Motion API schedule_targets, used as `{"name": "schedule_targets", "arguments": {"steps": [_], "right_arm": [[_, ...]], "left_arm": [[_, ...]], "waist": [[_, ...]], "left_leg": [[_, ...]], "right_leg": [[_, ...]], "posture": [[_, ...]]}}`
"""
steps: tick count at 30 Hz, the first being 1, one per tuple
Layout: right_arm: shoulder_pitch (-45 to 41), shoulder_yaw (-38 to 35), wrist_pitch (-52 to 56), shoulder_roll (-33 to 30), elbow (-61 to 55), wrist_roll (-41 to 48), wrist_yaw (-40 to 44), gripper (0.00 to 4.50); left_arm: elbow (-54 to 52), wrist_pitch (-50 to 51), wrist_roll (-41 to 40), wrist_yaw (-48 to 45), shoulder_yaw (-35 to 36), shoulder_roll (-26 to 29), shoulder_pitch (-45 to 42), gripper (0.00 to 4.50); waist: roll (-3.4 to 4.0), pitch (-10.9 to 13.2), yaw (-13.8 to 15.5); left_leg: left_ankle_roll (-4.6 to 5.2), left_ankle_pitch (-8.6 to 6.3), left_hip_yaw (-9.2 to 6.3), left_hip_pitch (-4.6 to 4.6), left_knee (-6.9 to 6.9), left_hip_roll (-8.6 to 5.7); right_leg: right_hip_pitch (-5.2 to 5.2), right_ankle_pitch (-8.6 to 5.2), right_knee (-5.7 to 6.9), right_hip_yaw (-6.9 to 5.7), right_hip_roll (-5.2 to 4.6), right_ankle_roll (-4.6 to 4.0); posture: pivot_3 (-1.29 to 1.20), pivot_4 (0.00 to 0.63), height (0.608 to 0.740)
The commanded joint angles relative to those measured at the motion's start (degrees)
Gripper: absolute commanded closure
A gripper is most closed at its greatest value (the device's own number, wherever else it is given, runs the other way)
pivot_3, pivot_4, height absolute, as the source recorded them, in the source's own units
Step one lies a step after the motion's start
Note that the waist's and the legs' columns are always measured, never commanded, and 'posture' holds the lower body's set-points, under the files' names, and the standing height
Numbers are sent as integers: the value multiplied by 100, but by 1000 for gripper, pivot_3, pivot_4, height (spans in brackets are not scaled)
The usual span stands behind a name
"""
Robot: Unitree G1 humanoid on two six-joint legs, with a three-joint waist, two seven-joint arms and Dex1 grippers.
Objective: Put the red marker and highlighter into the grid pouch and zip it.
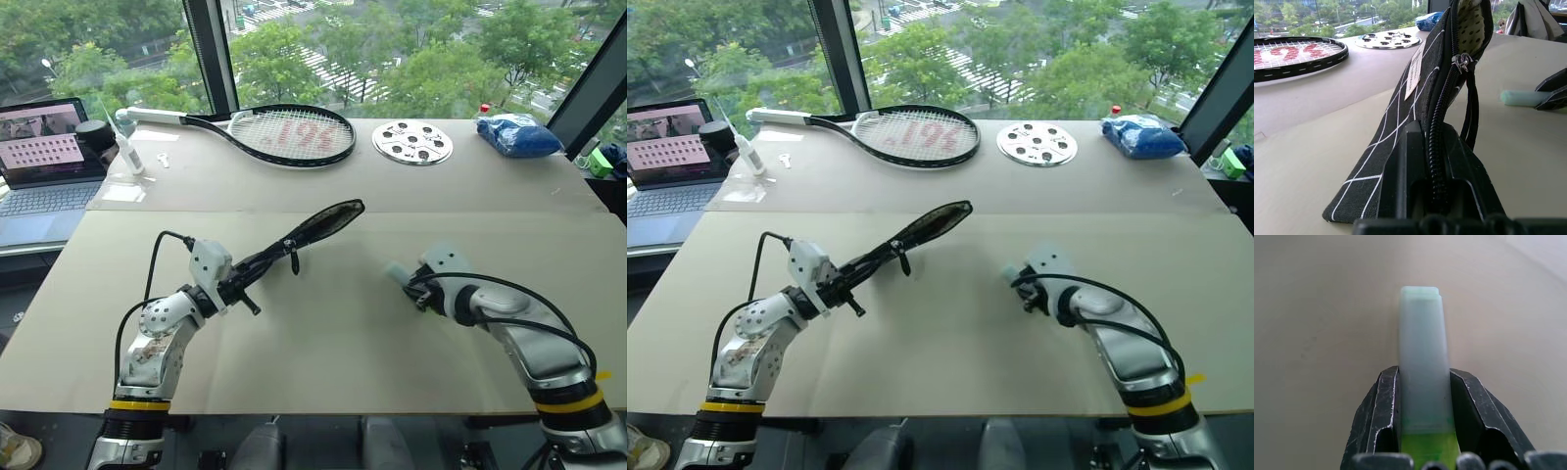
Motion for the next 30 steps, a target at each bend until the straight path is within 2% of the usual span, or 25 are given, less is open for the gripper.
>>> {"name": "schedule_targets", "arguments": {"steps": [1,8,14,21,30], "right_arm": [[-538,280,-1091,-366,-396,-109,810,3460],[-1435,379,-2319,-1235,-659,-220,2148,3460],[-2264,559,-2590,-971,-346,-562,2170,3460],[-2519,824,-3090,-809,292,-1343,2024,3460],[-2564,906,-3557,-637,759,-1866,2050,3460]], "left_arm": [[-362,47,-108,82,158,86,50,4500],[-460,56,-87,124,136,107,158,4500],[-440,40,-61,144,98,109,158,4500],[-397,-52,22,97,-17,105,190,4500],[-384,-93,92,54,-190,70,175,4500]], "waist": [[23,17,8],[29,24,98],[29,26,84],[30,26,102],[33,28,83]], "left_leg": [[0,0,0,-4,0,-1],[-6,3,-3,-37,3,-5],[-6,3,-2,-39,1,-2],[-9,4,-2,-45,2,-5],[-10,5,-2,-46,-1,-4]], "right_leg": [[-2,4,0,1,0,-6],[-18,17,-6,-4,-2,-26],[-23,17,-7,-4,-2,-26],[-24,19,-4,-4,-2,-28],[-28,19,-4,-4,-2,-28]], "posture": [[0,150,740],[0,150,740],[0,150,740],[0,150,740],[0,150,740]]}}
